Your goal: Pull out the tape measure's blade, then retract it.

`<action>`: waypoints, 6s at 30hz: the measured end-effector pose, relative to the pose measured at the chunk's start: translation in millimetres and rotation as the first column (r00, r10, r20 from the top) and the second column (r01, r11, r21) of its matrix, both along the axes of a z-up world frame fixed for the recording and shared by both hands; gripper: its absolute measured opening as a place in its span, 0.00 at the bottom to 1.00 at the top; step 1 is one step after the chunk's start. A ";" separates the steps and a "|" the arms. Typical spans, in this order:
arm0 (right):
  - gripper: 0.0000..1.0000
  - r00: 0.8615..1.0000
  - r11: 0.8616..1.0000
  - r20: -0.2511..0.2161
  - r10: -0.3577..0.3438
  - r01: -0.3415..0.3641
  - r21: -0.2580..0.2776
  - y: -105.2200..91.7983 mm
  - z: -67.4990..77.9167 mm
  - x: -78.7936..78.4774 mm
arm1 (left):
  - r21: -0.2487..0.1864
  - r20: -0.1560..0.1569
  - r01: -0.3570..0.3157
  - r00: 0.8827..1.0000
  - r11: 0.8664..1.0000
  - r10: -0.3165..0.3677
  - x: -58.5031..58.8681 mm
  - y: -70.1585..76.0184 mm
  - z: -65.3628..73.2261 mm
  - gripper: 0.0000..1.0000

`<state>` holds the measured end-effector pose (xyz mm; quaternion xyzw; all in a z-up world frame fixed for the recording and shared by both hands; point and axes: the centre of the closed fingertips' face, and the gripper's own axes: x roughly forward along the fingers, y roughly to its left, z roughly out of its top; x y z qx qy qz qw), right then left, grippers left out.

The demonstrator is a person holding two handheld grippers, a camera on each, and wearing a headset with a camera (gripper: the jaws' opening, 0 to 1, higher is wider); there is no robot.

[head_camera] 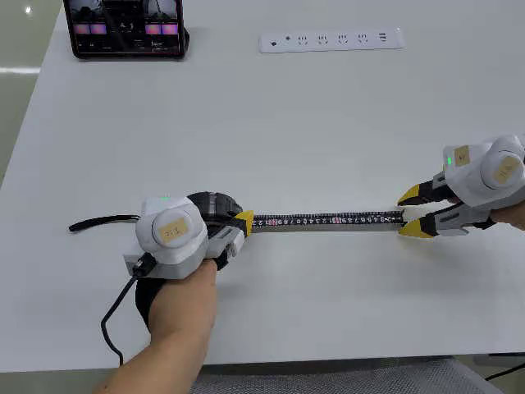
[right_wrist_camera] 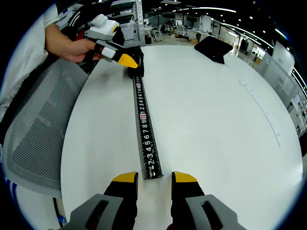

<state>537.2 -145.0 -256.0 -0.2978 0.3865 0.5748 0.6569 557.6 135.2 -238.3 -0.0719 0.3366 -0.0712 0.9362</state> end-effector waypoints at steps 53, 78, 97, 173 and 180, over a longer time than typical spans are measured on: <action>0.10 0.999 0.995 0.023 0.046 -0.044 -0.085 0.5 -8.1 0.6 | -0.004 -0.038 0.029 0.999 1.000 -0.029 -1.1 1.8 -2.1 0.58; 0.10 0.998 0.996 0.017 0.062 -0.061 -0.068 18.4 -3.8 -2.1 | -0.035 -0.039 0.041 0.998 0.999 -0.042 -1.9 1.4 -3.3 0.58; 0.10 0.997 0.997 0.023 0.072 -0.071 -0.037 39.8 -1.8 0.0 | -0.074 -0.034 0.046 0.998 0.996 -0.049 -1.7 2.4 -3.5 0.59; 0.10 0.996 0.989 0.018 0.087 -0.089 0.120 151.1 -3.1 0.8 | -0.133 -0.017 0.045 0.999 0.990 -0.048 -2.2 3.1 -1.5 0.59; 0.10 0.996 0.986 0.008 0.085 -0.085 0.146 165.4 -4.6 1.8 | -0.134 -0.016 0.047 0.999 0.990 -0.050 -2.1 3.3 -1.5 0.59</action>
